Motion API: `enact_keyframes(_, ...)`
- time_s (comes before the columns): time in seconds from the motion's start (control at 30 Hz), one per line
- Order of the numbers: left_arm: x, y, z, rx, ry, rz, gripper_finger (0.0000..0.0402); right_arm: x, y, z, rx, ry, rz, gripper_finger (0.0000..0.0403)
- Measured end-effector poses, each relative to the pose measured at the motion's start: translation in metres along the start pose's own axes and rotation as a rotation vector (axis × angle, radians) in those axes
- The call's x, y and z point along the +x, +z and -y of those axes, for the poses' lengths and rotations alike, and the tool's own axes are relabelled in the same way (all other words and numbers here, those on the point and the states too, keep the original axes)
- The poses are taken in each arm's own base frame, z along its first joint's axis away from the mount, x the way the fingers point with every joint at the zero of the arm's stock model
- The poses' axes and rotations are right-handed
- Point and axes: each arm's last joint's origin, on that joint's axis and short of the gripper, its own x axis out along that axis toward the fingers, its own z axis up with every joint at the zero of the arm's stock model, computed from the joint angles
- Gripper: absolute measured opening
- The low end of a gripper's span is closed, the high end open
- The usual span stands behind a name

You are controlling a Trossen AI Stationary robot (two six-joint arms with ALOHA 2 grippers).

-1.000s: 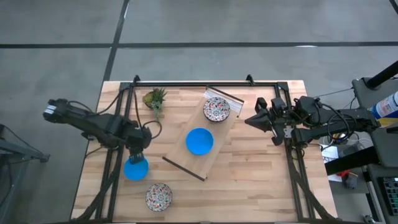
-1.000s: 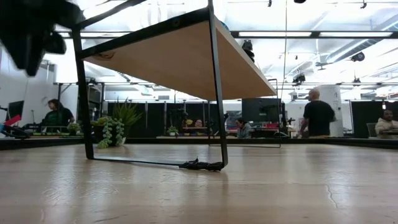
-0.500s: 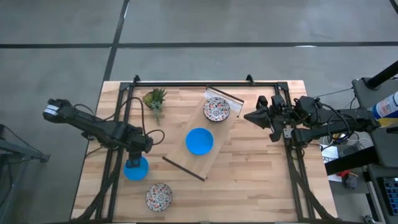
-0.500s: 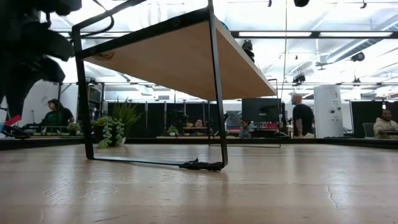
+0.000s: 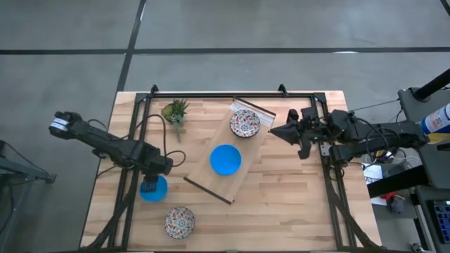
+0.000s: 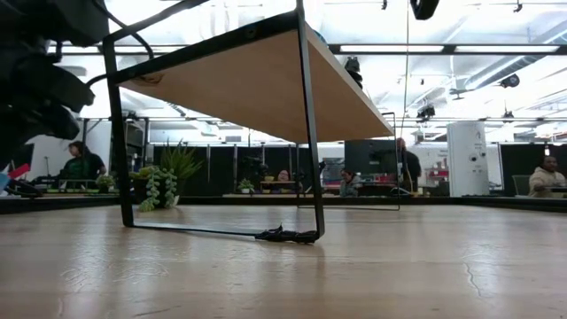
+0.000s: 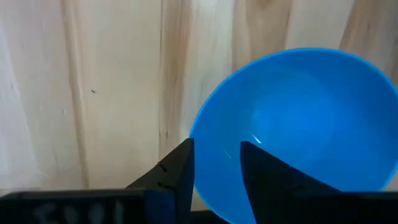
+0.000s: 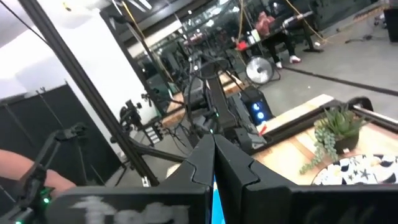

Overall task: Pick & Place Mini bowls
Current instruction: Stack the blue bowl on the blue bowl on the shelf

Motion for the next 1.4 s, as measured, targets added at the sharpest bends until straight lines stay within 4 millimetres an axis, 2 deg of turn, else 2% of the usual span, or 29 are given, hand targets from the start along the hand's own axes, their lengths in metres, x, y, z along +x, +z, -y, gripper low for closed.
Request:
enact_keyframes(0.3,-0.004,0.002,0.002,-0.032,0.002,-0.001,0.0121,0.02,-0.011,0.005,0.048,-0.014,-0.03,0.0008)
enact_keyframes(0.47,-0.018,0.007,0.006,-0.027,-0.01,0.029,0.0121,0.023,-0.008,0.003,0.05,0.016,0.01,0.0008)
enact_keyframes(0.57,-0.019,0.008,0.006,-0.024,0.007,0.038,0.0121,0.021,-0.005,0.001,0.039,0.031,0.034,0.0008)
enact_keyframes(0.77,-0.002,0.001,-0.002,-0.044,0.077,0.002,0.0121,0.019,-0.003,0.0,0.03,0.036,0.045,0.0008)
enact_keyframes(1.0,0.012,0.002,-0.003,-0.129,0.054,-0.063,0.0119,0.018,-0.002,0.0,0.033,0.035,0.048,0.0008)
enact_keyframes(1.13,0.017,0.007,-0.001,-0.166,0.027,-0.08,0.0085,0.018,-0.002,0.0,0.033,0.034,0.049,0.0008)
enact_keyframes(1.27,0.022,0.011,0.0,-0.18,0.036,-0.089,0.0019,0.018,-0.002,0.0,0.035,0.034,0.048,0.0008)
enact_keyframes(1.4,0.022,0.013,0.001,-0.193,0.039,-0.097,0.0005,0.019,-0.002,0.0,0.036,0.033,0.048,0.0008)
